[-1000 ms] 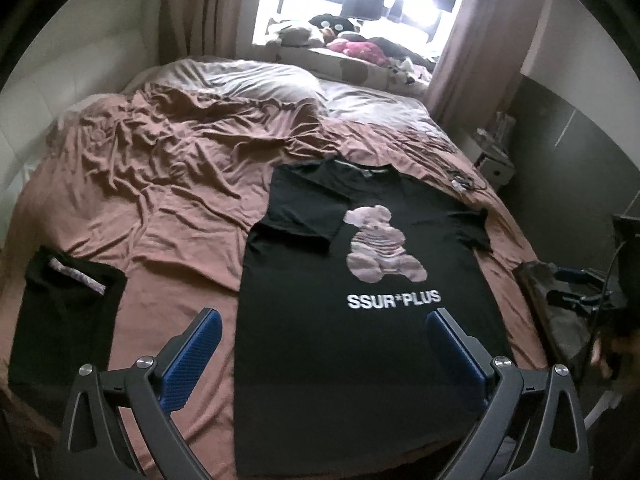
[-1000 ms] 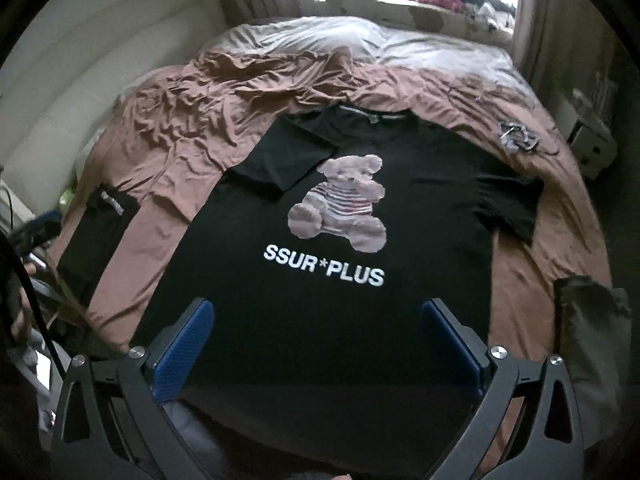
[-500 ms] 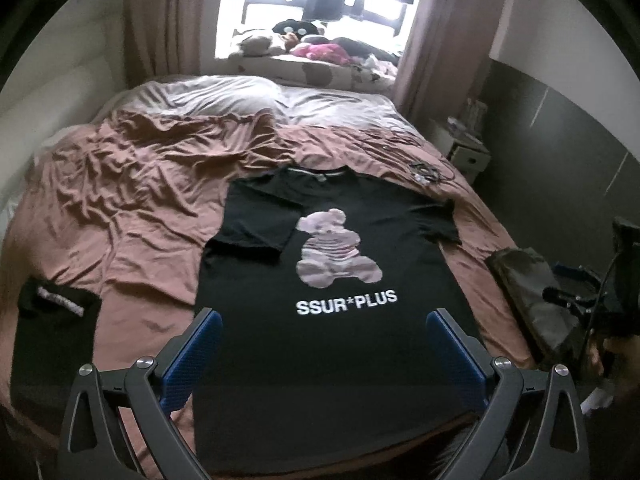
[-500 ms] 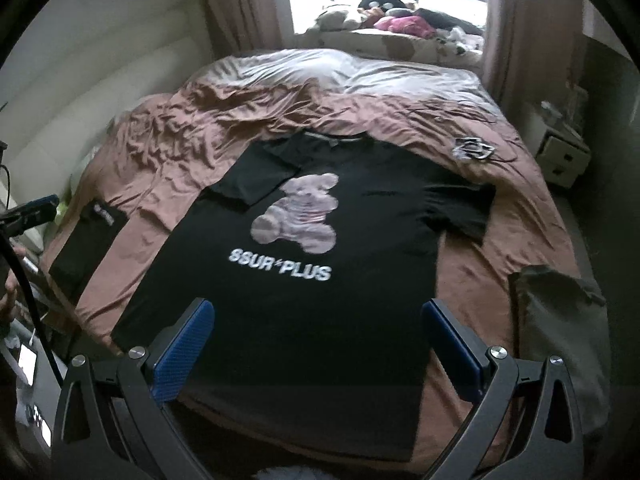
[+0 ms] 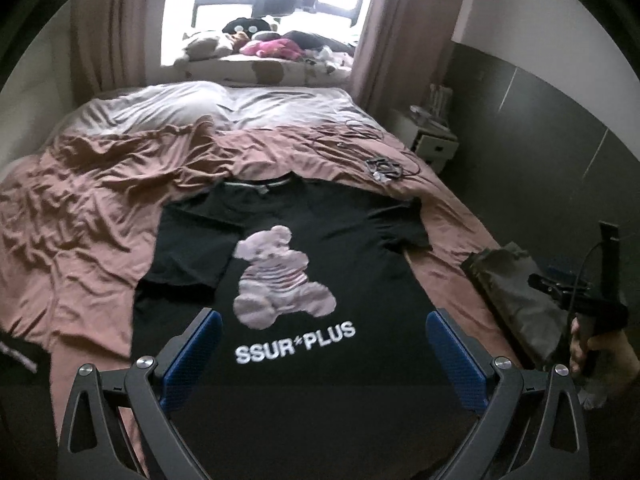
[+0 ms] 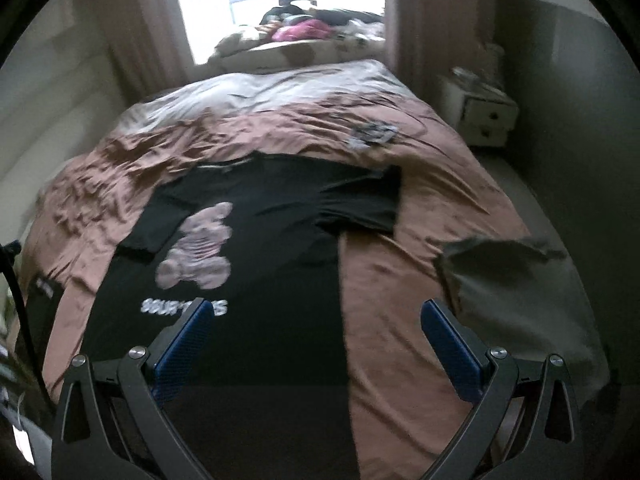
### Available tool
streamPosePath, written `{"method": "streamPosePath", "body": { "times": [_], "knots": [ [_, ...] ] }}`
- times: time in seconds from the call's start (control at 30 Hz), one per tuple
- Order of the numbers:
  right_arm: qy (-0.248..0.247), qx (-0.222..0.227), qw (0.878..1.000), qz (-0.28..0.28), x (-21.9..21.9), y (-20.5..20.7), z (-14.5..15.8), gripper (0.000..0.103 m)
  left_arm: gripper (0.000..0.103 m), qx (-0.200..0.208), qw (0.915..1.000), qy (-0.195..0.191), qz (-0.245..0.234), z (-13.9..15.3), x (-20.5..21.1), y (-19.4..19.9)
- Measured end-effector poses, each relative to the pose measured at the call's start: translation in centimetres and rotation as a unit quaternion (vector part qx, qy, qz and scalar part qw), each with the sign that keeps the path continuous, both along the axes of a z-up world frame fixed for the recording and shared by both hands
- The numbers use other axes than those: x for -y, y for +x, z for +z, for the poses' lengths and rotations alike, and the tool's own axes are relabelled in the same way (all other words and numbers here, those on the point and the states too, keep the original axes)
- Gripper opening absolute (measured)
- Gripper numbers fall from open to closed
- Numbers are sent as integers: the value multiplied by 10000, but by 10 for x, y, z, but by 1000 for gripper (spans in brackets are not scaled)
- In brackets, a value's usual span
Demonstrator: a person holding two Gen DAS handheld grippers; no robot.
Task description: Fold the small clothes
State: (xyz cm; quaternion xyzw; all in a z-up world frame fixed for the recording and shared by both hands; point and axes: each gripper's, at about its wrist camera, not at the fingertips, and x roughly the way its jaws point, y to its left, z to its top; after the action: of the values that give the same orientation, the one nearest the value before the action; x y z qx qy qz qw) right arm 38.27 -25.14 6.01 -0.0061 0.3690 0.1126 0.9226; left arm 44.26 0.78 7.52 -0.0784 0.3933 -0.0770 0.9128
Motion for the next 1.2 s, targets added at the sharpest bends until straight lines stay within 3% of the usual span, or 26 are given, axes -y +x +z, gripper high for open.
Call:
{"method": "streamPosePath", "body": {
  "times": [0.27, 0.4, 0.5, 0.83, 1.0, 1.2],
  "knots": [
    [-121, -317, 9989, -310, 1, 56, -22, 103, 103, -59, 9998, -186, -29, -23, 8, 45],
    [166, -483, 9982, -301, 8, 96, -24, 103, 102, -88, 9997, -222, 33, -32, 3, 64],
    [167, -368, 9989, -242, 9, 118, -30, 103, 103, -157, 9996, -199, 126, -41, -2, 79],
    [483, -492, 9976, -110, 25, 182, -74, 103, 102, -223, 9989, -246, 318, -75, -27, 125],
    [590, -625, 9962, -147, 28, 211, -91, 92, 102, -275, 9985, -249, 394, -97, -35, 149],
    [764, -793, 9934, -314, 40, 248, -113, 92, 97, -423, 9985, -142, 321, -127, -38, 181]
  ]
}}
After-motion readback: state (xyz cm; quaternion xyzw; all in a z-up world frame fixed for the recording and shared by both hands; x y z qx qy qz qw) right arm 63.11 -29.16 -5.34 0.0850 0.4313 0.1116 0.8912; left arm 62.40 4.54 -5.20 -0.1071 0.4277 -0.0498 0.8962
